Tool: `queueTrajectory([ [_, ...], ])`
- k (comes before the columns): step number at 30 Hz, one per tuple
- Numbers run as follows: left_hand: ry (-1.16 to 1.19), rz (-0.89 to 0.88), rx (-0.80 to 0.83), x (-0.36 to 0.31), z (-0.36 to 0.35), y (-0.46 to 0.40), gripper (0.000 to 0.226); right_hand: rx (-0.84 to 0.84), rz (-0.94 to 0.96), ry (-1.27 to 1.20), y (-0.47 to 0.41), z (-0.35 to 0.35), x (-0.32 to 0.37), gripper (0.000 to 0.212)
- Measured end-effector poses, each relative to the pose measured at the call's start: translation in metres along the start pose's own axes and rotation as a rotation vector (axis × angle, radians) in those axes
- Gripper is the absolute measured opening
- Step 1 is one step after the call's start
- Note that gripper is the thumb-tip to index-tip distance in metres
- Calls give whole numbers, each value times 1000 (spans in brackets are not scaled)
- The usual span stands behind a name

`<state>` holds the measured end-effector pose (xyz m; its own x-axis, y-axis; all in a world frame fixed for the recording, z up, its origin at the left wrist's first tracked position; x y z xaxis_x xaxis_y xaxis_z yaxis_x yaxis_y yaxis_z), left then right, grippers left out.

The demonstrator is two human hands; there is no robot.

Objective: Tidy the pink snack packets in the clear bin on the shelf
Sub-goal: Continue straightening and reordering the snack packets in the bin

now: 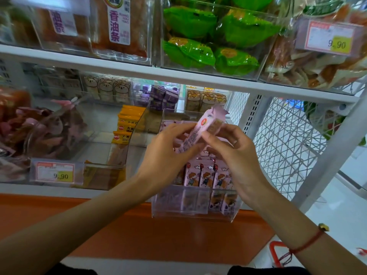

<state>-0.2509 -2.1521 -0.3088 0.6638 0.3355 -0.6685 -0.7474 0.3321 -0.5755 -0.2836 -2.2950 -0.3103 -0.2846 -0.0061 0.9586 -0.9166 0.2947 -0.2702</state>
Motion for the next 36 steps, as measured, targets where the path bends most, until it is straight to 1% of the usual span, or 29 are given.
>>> queueTrajectory([
  [3, 170, 55, 149, -4, -4, -5, 23, 9, -32, -40, -3, 4, 1, 32],
  [5, 322, 189, 243, -3, -10, -3, 12, -4, -73, -63, -4, 7, -1, 30],
  [6, 376, 270, 280, -2, -12, -2, 15, -11, -100, -52, -4, 8, -2, 33],
  [8, 411, 384, 360, 3, -18, 1, 27, -21, -144, -27, -5, 9, -6, 41],
  [10, 417, 423, 381, 3, -20, 2, 30, -25, -157, -31, -4, 9, -7, 43],
  [12, 418, 395, 349, 3, -18, 1, 25, -13, -150, -49, -4, 8, -6, 42],
  [14, 405, 298, 308, 1, -12, -2, 13, 40, -114, -49, -4, 7, -3, 46],
  [15, 361, 229, 289, 0, -8, -4, 14, 77, -83, -37, -4, 7, -1, 50],
  [16, 292, 161, 261, 0, -4, -6, 21, 116, -47, -27, -4, 5, 1, 52],
  [18, 173, 58, 201, -1, 3, -7, 32, 188, 33, -29, -2, 3, 6, 48],
  [20, 144, -1, 165, -3, 5, -7, 37, 218, 82, -30, -1, 3, 7, 45],
  [22, 130, -20, 155, -5, 4, -6, 38, 223, 102, -10, -1, 3, 5, 45],
  [25, 124, -6, 152, -4, 1, -5, 37, 237, 132, 30, 1, 2, 5, 50],
  [28, 198, 97, 82, 1, 2, -8, 34, 238, 175, 184, 3, -2, 4, 71],
  [29, 237, 138, 45, 2, 3, -8, 33, 226, 188, 231, 4, -4, 4, 74],
  [30, 283, 176, 17, 3, 4, -9, 37, 205, 197, 243, 5, -6, 4, 73],
  [31, 324, 209, -1, 4, 4, -9, 43, 182, 204, 229, 5, -6, 4, 67],
  [33, 377, 259, -8, 6, 4, -8, 53, 150, 218, 198, 6, -6, 6, 49],
  [35, 394, 295, -1, 9, 5, -8, 60, 166, 191, 147, 5, -7, 7, 37],
  [36, 422, 324, -1, 12, 7, -8, 65, 184, 146, 95, 4, -6, 6, 33],
])
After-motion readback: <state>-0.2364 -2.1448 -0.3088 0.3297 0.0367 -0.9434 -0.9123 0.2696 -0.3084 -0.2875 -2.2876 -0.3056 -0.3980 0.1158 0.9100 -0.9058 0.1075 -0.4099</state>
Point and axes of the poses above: each hand's wrist, its own y-axis away from the middle knuckle, its own z-axis out of the back of the hand, x = y × z, the point moved 5 cm from there along -y, towards the middle knuckle, and after that the axes turned 7 degrees about -y, right-handed, at the moved point
